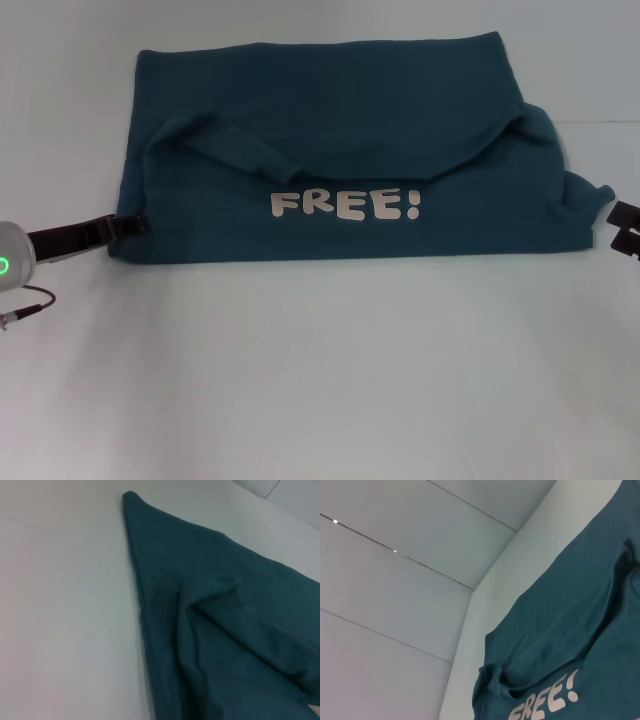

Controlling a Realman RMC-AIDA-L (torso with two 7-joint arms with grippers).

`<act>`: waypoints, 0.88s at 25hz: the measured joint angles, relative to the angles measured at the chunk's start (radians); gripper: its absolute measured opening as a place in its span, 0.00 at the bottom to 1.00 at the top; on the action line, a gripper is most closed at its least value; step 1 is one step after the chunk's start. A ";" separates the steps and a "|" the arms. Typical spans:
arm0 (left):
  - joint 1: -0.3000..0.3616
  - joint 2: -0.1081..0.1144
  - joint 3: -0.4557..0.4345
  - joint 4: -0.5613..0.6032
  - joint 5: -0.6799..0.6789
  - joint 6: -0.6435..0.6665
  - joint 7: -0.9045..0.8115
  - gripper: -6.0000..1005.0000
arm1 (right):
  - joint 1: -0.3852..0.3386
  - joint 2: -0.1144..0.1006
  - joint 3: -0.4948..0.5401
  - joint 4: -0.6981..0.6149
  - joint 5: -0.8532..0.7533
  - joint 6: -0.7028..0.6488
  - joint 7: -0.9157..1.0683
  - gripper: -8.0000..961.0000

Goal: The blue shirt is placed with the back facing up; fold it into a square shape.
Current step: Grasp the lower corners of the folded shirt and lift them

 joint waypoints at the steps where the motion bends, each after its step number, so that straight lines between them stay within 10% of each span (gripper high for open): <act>1: -0.002 0.000 0.004 -0.002 0.000 -0.002 0.000 0.58 | -0.001 0.000 0.000 0.000 0.000 0.000 0.000 0.70; 22: -0.027 0.000 0.087 -0.044 0.000 -0.077 -0.004 0.51 | -0.007 -0.002 0.000 0.000 0.000 0.006 0.000 0.70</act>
